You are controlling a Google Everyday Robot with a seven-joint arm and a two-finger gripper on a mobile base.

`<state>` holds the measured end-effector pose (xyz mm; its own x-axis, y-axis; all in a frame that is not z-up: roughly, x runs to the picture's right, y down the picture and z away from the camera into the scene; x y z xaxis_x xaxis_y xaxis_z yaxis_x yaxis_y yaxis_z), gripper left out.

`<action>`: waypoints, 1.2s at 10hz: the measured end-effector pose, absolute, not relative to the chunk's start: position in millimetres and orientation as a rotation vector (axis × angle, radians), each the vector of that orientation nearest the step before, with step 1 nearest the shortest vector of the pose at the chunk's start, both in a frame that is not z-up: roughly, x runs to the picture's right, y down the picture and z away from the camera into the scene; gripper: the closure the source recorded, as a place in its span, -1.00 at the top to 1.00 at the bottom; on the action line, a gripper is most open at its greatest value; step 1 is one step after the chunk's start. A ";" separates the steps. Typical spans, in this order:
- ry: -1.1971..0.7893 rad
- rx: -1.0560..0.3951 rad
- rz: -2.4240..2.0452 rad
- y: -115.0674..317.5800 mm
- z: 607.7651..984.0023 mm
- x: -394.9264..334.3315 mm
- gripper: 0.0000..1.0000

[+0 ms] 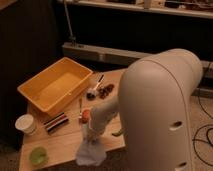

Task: Place towel in metal cup

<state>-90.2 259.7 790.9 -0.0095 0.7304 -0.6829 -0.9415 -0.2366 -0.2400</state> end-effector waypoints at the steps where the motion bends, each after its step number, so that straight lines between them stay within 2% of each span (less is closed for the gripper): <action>1: 0.327 -0.853 1.619 258.9 790.7 -88.9 -1.00; 5: 0.275 -0.849 1.693 237.3 779.0 -63.0 -1.00; 12: 0.095 -0.722 1.895 114.0 715.2 43.8 -1.00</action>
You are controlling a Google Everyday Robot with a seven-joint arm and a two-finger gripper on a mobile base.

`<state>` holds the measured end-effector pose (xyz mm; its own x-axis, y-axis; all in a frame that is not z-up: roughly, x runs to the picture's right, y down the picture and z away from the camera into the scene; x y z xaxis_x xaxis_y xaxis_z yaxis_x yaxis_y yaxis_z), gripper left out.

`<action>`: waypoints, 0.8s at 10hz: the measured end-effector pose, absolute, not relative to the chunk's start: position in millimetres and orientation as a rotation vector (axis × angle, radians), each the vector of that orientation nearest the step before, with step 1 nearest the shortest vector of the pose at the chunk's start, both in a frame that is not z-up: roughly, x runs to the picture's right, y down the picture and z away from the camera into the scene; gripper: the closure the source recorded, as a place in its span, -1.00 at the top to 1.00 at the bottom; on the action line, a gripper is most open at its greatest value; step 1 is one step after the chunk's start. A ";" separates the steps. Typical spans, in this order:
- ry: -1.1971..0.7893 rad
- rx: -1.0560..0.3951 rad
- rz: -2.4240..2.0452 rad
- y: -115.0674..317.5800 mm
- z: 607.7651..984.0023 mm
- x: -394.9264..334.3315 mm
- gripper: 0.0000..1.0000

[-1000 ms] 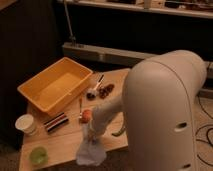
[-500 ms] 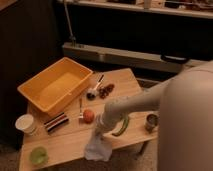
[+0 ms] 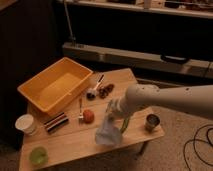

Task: Place towel in metal cup

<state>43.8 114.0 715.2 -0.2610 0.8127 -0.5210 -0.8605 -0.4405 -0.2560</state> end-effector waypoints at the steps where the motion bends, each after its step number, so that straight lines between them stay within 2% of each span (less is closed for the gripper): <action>1: 0.067 -0.713 1.916 103.8 711.3 53.1 -1.00; 5: -0.030 -0.706 2.078 99.3 703.2 117.4 -1.00; 8: -0.027 -0.701 2.168 107.2 699.4 146.7 -1.00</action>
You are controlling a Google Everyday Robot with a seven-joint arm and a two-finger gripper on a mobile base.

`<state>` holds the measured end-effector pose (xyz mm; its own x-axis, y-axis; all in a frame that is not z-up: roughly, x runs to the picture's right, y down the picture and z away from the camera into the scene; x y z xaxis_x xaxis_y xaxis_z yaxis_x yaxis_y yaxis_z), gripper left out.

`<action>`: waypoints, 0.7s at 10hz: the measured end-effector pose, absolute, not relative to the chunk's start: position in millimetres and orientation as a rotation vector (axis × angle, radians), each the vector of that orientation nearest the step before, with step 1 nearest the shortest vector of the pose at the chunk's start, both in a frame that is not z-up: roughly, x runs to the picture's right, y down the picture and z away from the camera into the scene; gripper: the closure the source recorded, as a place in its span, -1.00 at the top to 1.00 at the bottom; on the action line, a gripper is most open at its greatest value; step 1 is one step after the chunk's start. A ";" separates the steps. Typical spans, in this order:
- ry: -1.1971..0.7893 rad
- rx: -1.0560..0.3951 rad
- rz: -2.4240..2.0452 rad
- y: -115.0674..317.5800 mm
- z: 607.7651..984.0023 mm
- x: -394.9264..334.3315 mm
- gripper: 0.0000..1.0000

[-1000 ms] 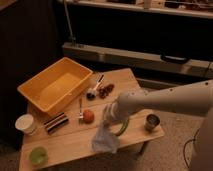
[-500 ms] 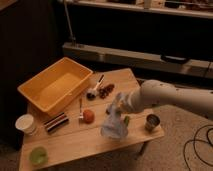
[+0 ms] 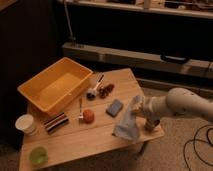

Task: Place towel in metal cup

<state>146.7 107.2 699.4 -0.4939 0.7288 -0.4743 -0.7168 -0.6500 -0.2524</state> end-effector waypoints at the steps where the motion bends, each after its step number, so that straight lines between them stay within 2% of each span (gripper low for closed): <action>1: -0.028 -0.705 2.163 106.7 699.7 143.8 -1.00; 7: -0.025 -0.693 2.159 106.8 699.7 144.6 -1.00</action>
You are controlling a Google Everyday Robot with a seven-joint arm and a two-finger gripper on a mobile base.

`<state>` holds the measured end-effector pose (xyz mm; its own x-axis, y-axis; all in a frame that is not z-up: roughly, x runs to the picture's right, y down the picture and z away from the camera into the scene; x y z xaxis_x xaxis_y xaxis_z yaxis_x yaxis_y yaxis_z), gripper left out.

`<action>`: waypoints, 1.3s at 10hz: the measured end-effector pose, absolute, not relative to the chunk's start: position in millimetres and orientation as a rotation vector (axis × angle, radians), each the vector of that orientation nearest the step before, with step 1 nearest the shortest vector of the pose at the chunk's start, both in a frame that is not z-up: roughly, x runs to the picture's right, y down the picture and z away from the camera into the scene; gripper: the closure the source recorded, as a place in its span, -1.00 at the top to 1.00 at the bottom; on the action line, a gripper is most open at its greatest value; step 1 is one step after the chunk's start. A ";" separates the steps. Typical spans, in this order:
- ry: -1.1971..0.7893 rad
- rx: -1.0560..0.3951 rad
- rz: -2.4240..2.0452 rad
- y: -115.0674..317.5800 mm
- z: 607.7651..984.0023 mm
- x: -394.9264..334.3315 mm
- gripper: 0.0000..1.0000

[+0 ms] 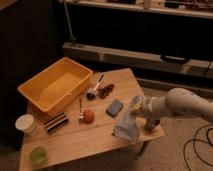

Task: Place towel in metal cup

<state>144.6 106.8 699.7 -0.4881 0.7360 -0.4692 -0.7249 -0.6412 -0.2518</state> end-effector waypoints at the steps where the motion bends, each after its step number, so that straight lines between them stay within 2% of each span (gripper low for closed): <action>1: -0.022 -0.643 2.159 104.6 700.7 149.5 -1.00; 4: -0.073 -0.441 2.180 76.7 710.1 191.5 -1.00; 9: -0.116 -0.252 2.244 53.3 708.6 266.5 -1.00; 13: -0.167 -0.043 2.241 32.7 703.9 309.1 -1.00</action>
